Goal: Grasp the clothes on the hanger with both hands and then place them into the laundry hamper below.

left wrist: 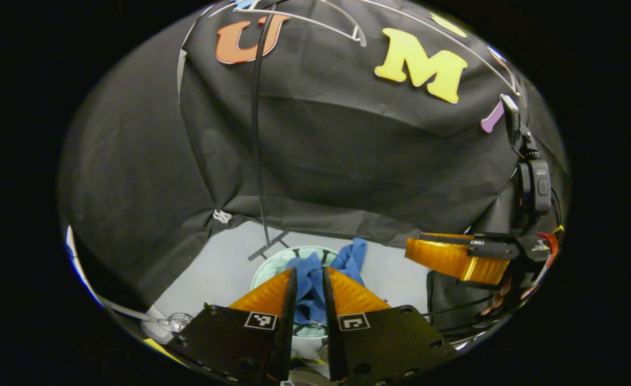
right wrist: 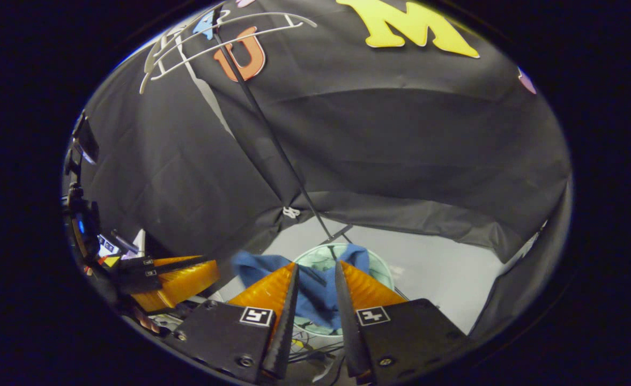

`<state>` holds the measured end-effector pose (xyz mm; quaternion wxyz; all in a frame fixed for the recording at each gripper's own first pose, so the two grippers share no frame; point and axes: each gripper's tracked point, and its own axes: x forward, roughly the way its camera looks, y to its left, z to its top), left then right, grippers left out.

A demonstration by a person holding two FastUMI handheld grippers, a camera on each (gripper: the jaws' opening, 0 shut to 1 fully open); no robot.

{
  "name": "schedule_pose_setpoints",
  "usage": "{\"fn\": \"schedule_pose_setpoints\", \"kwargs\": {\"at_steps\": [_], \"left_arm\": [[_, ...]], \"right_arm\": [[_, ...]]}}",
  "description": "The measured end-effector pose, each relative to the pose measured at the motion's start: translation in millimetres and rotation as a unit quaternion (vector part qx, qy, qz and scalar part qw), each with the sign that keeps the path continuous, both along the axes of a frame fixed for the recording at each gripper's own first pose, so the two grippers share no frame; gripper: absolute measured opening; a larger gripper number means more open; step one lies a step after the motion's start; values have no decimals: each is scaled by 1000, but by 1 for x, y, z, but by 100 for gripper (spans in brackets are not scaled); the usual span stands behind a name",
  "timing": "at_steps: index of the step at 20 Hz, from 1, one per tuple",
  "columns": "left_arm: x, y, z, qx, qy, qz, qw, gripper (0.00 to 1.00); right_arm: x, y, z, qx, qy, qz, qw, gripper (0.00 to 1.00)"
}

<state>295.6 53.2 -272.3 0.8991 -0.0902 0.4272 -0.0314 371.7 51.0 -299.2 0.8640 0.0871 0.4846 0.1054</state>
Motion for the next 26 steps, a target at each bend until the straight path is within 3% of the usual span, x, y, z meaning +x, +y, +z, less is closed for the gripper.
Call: {"fn": "schedule_pose_setpoints", "kwargs": {"at_steps": [1, 3, 4, 5, 7, 9, 13, 14, 15, 18, 25, 26], "left_arm": [[-1, 1, -2, -3, 0, 1, 1000, 30], [-7, 8, -10, 2, 10, 6, 1000, 45], [-10, 10, -12, 4, 16, 8, 1000, 61], [-13, 14, -12, 7, 18, 11, 1000, 76], [-13, 23, -14, 9, 15, 16, 1000, 81], [-16, 34, -8, 19, 5, 23, 1000, 94], [-42, 49, 26, 36, -33, 28, 998, 95], [-44, 54, 36, 42, -47, 28, 998, 100], [-47, 59, 44, 48, -60, 27, 997, 96], [-59, 75, 84, 64, -109, 24, 992, 95], [-89, 81, 166, 66, -245, 2, 967, 96], [-93, 81, 178, 65, -261, 0, 963, 100]], "right_arm": [[-3, -2, 1, -3, -1, -4, 1000, 45], [-10, -9, 1, -8, -2, -12, 1000, 52], [-13, -13, 2, -11, -6, -16, 1000, 61], [-18, -17, 7, -15, -11, -21, 1000, 63], [-27, -23, 19, -23, -25, -33, 999, 77], [-36, -27, 31, -31, -44, -44, 998, 83], [-55, -30, 61, -53, -91, -64, 992, 88], [-64, -29, 71, -57, -102, -72, 991, 88], [-76, -26, 81, -58, -113, -78, 989, 88], [-103, -25, 112, -59, -149, -101, 982, 88], [-186, -50, 199, -79, -255, -177, 947, 88], [-199, -56, 211, -87, -268, -187, 941, 89]]}}
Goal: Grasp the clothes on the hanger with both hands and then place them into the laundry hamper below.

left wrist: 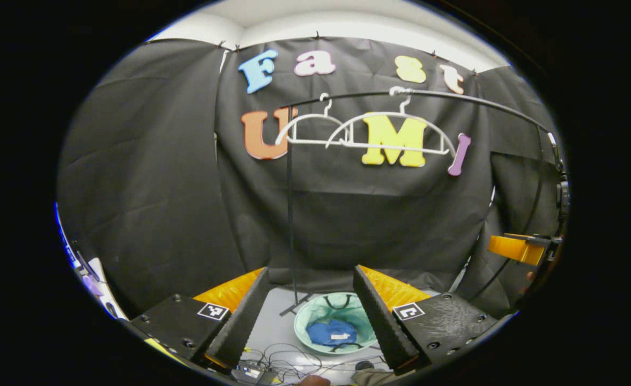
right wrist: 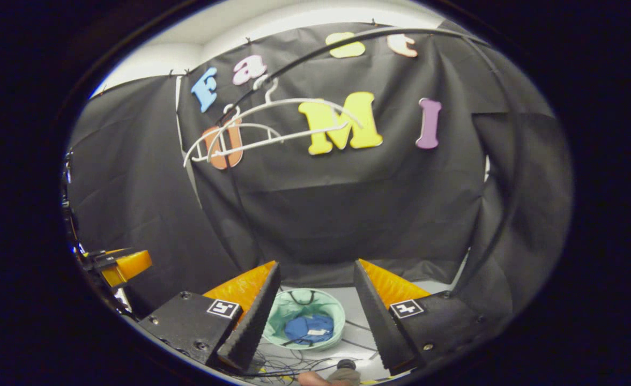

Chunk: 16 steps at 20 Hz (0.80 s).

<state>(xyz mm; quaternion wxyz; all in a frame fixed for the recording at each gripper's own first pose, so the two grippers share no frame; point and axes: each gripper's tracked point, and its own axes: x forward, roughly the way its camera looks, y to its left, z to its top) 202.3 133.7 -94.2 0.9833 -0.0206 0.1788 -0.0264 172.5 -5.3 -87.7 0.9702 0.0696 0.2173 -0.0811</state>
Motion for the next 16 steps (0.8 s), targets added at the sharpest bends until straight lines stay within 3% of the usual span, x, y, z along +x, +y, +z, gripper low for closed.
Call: {"fn": "schedule_pose_setpoints", "kwargs": {"at_steps": [2, 7, 11, 16], "left_arm": [[-10, -3, 20, -5, -25, -5, 1000, 89], [-28, -28, 60, -5, -77, -24, 997, 93], [-48, -57, 93, 3, -119, -18, 993, 100], [-85, -103, 118, 0, -159, -8, 987, 100]], "right_arm": [[-34, -17, 17, -12, -19, -20, 1000, 88], [-77, -44, 47, -30, -58, -44, 997, 89], [-100, -50, 62, -32, -90, -15, 995, 87], [-134, -69, 77, -29, -117, 21, 992, 88]]}}
